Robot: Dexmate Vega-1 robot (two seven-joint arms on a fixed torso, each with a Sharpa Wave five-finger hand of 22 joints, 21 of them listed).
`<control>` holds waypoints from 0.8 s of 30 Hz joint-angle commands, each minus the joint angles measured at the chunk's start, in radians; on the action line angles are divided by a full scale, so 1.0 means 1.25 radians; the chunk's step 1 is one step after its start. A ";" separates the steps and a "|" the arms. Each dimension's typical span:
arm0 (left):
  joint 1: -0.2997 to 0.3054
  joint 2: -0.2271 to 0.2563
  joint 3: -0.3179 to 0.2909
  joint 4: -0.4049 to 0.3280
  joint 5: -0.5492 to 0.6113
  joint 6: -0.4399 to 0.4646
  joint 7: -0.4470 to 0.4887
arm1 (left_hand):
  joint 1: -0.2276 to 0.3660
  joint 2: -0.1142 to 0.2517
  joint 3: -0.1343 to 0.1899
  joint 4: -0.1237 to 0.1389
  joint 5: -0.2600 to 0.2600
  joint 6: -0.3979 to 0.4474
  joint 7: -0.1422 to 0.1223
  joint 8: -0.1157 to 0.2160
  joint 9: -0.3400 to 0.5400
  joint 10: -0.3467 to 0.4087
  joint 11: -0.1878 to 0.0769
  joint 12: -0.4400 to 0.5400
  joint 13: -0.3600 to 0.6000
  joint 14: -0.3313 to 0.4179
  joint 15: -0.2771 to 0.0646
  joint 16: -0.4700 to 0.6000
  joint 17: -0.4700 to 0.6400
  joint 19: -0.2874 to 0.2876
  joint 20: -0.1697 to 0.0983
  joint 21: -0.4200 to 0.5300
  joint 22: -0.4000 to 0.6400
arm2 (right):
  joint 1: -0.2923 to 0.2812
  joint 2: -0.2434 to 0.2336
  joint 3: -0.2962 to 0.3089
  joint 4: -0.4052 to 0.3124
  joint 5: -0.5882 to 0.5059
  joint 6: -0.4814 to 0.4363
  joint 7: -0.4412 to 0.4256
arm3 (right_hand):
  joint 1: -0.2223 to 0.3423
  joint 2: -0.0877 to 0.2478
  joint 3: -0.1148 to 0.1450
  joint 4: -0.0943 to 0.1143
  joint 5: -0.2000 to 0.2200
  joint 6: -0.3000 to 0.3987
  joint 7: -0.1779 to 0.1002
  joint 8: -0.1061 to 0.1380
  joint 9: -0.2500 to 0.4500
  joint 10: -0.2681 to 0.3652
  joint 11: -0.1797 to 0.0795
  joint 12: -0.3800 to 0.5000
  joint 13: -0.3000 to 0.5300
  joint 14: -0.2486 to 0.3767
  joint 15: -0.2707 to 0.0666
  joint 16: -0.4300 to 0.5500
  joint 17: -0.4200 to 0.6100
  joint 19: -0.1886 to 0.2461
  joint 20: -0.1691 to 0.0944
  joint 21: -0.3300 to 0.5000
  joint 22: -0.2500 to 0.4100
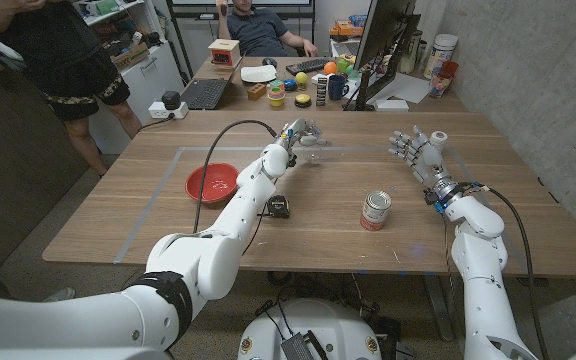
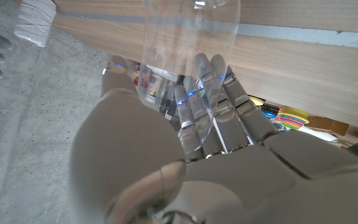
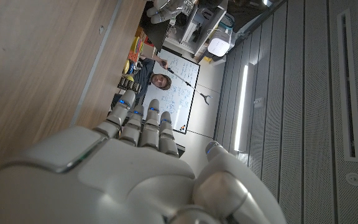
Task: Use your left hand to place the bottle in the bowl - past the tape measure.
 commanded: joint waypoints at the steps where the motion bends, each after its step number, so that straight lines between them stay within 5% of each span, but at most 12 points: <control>1: 0.038 0.003 0.000 -0.090 0.021 0.023 -0.023 | 0.089 0.078 0.003 -0.007 0.002 0.061 -0.045 -0.006 0.000 0.091 -0.096 -0.005 0.003 0.053 -0.099 -0.001 0.001 0.010 -0.066 -0.003 0.003 | -0.005 0.003 -0.006 -0.005 0.001 0.003 0.003 | -0.004 0.019 -0.003 0.001 0.006 0.001 0.000 0.005 0.002 0.005 0.000 0.001 0.001 0.005 -0.003 0.001 0.001 0.001 -0.003 -0.003 0.004; 24: 0.111 0.009 0.002 -0.259 0.067 0.038 -0.044 | 0.108 0.094 0.008 -0.008 -0.003 0.072 -0.051 -0.020 -0.002 0.106 -0.095 -0.016 0.004 0.058 -0.099 -0.007 0.001 0.009 -0.071 -0.004 0.004 | -0.032 0.008 -0.021 -0.042 0.002 0.001 0.004 | -0.003 0.019 -0.006 0.001 0.006 0.001 0.002 0.005 0.002 0.005 0.000 0.001 0.001 0.005 -0.004 0.000 0.001 0.003 -0.003 -0.009 0.004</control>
